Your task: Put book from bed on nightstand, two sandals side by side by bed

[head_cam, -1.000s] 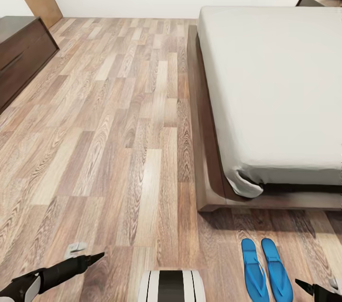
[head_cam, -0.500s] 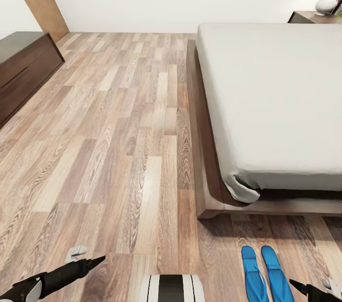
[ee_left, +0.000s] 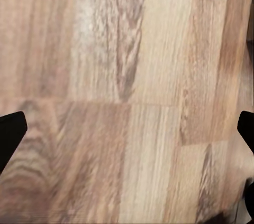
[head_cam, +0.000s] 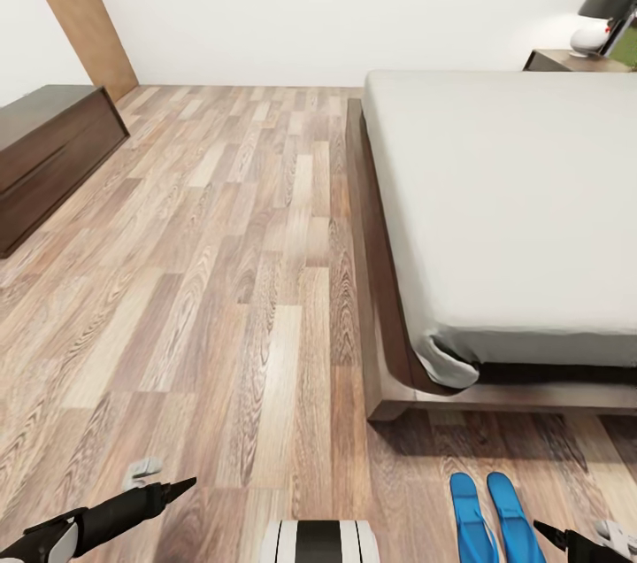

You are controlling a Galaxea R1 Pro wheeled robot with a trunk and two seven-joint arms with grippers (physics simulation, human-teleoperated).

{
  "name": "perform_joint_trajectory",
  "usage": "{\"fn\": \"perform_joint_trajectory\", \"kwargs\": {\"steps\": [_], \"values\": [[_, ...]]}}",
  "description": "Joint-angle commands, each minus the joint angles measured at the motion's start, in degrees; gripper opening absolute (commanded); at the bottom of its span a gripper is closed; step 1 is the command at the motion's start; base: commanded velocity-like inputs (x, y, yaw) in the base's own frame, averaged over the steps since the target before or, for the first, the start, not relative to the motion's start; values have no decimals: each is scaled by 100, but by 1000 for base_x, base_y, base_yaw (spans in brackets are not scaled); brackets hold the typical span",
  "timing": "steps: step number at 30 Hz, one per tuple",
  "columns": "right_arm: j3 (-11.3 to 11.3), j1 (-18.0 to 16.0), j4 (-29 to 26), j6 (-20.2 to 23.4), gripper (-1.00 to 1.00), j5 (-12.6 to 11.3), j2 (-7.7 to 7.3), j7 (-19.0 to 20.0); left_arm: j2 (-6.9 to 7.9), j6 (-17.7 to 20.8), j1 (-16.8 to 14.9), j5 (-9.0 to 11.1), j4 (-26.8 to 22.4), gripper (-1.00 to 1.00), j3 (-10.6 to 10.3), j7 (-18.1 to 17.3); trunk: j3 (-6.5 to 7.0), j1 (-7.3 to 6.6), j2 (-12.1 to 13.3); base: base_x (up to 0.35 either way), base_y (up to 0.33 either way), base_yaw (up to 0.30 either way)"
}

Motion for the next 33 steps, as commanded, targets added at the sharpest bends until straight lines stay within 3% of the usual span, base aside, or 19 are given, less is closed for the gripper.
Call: {"fn": "perform_joint_trajectory", "kwargs": {"steps": [1, 33], "values": [[-32, -1, -2, 57, 100, -22, -1, 23, -3, 39, -2, -44, -3, 100, 48, -26, 19, -3, 0, 0, 0, 0], [-32, -1, 3, 57, 100, -22, 10, 23, -15, 39, -2, -50, 4, 100, 47, 9, 728, -86, 43, 0, 0, 0]]}}
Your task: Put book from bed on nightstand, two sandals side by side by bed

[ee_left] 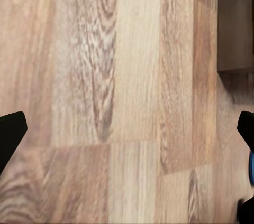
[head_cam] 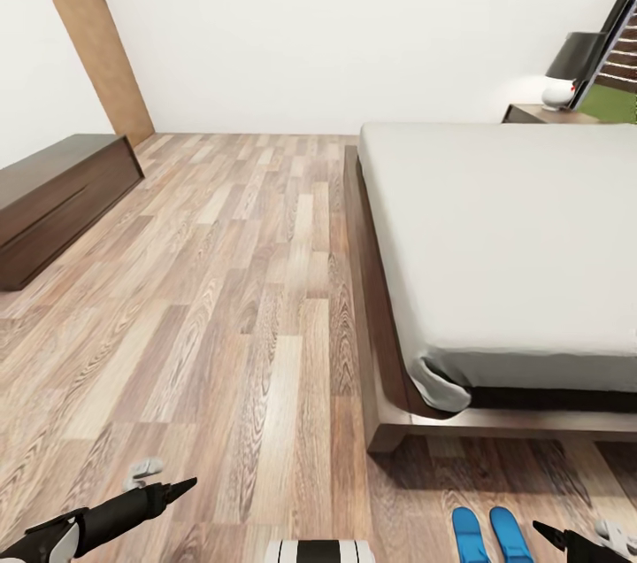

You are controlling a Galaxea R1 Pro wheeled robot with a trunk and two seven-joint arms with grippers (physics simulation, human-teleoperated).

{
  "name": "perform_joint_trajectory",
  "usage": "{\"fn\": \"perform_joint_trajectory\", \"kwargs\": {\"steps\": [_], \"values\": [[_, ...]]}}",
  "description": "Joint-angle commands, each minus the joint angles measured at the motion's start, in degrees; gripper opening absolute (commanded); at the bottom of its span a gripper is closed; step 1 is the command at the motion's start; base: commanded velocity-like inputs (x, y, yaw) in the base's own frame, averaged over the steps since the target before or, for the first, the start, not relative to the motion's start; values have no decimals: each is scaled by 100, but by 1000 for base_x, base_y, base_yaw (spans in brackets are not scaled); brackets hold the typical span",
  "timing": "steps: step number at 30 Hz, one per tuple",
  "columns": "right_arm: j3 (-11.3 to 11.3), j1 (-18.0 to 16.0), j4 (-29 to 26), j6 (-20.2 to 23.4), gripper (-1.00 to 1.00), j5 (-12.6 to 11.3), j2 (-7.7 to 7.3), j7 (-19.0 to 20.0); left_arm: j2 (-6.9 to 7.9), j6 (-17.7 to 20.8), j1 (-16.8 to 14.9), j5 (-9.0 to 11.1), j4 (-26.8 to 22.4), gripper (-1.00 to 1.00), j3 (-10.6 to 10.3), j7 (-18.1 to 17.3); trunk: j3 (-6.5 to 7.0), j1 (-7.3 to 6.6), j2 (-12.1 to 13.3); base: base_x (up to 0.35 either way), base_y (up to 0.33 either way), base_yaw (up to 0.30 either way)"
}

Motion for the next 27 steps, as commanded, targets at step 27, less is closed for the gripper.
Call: {"fn": "perform_joint_trajectory", "kwargs": {"steps": [27], "values": [[-32, -1, -7, 59, 100, -22, -5, 23, -10, 39, -2, -45, -5, 100, 46, -22, 595, -70, 35, 0, 0, 0]]}}
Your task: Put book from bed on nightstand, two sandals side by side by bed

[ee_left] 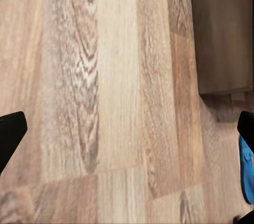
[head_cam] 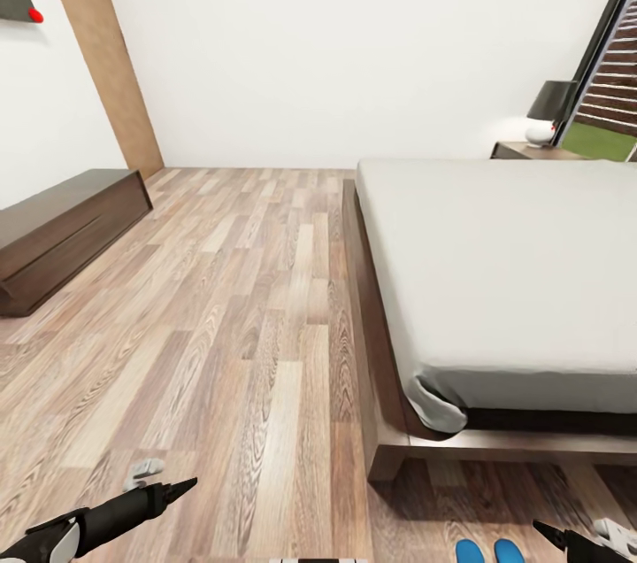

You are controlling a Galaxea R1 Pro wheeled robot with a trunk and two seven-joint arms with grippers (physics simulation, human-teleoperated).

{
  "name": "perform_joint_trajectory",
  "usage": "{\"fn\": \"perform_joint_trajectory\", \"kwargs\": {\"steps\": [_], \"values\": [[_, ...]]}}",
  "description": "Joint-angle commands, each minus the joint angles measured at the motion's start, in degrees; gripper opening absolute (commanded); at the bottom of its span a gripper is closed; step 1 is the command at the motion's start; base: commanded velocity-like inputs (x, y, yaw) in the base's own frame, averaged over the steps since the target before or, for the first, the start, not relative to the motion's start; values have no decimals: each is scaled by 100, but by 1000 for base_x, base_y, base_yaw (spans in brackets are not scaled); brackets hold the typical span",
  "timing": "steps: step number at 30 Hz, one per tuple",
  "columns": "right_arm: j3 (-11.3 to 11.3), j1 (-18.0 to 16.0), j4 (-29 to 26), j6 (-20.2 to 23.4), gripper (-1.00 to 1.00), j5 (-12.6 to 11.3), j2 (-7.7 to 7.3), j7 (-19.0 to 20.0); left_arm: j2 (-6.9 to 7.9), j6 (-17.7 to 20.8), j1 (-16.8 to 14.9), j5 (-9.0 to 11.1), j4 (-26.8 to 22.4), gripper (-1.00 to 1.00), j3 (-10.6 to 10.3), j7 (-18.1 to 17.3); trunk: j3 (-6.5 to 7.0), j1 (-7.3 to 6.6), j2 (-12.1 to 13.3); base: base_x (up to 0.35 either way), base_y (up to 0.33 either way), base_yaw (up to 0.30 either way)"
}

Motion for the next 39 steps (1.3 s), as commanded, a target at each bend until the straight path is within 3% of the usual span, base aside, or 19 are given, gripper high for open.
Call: {"fn": "perform_joint_trajectory", "kwargs": {"steps": [1, 39], "values": [[-32, -1, -2, 57, 100, -22, -1, 23, -2, 39, -3, -44, -5, 100, 46, -27, 18, -4, 0, 0, 0, 0], [-32, -1, -2, 56, 100, -22, -2, 23, -20, 39, -3, -45, -5, 100, 41, 67, 852, -140, 128, 0, 0, 0]]}}
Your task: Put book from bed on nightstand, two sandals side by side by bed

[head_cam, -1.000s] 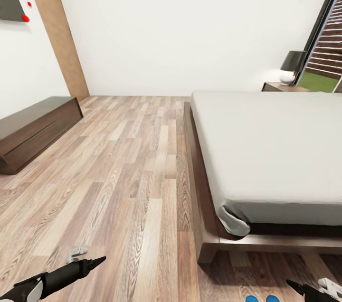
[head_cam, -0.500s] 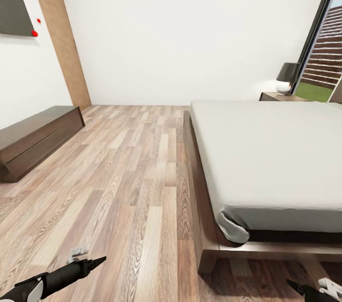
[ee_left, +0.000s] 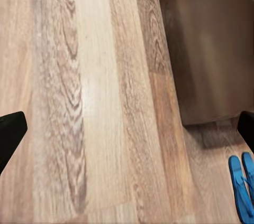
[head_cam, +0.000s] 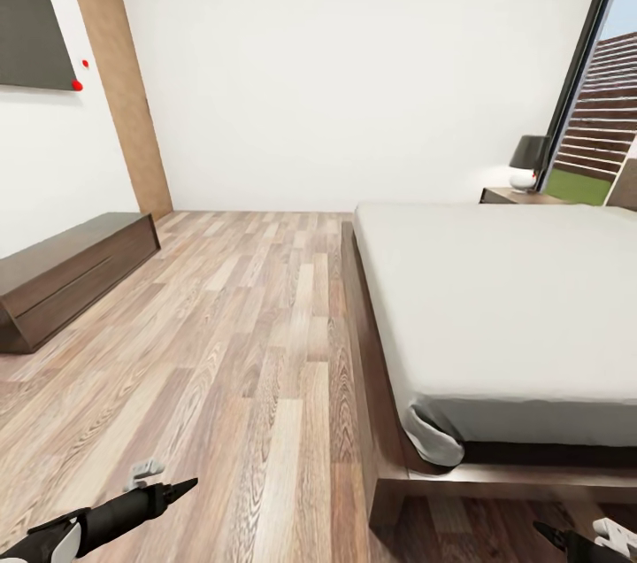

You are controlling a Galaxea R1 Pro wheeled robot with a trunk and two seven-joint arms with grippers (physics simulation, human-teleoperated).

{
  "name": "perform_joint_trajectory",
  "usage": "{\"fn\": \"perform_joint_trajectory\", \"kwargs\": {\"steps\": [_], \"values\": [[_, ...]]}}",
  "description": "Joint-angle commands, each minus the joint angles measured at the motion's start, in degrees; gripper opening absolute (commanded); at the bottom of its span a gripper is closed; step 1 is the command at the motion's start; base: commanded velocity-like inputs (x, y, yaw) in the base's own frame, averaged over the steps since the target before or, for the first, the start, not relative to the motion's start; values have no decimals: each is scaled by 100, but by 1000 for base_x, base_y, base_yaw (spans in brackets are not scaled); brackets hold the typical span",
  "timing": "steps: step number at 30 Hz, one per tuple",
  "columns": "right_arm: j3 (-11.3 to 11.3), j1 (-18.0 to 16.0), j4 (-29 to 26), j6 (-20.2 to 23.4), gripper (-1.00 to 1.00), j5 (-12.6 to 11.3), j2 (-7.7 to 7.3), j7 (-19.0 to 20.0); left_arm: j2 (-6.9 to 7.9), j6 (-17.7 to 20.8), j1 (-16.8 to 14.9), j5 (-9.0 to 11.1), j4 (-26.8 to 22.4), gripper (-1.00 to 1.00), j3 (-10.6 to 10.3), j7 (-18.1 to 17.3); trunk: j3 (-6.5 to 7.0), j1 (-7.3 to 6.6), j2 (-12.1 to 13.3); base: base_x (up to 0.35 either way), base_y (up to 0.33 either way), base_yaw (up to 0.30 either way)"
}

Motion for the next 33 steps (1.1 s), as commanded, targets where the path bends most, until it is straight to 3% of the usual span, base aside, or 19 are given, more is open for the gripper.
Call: {"fn": "perform_joint_trajectory", "kwargs": {"steps": [1, 24, 33], "values": [[-31, -2, -2, 57, 100, -22, -1, 23, -3, 39, -3, -44, -5, 100, 47, -20, 13, -24, 39, 0, 0, 0], [-31, -2, -2, 65, 100, -22, -1, 23, -19, 39, -3, -44, 3, 100, 47, 2, 426, -529, 962, 0, 0, 0], [-31, -2, -2, 62, 100, -22, -1, 20, -19, 39, -3, -44, 4, 100, 47, 2, 462, -573, 1042, 0, 0, 0]]}}
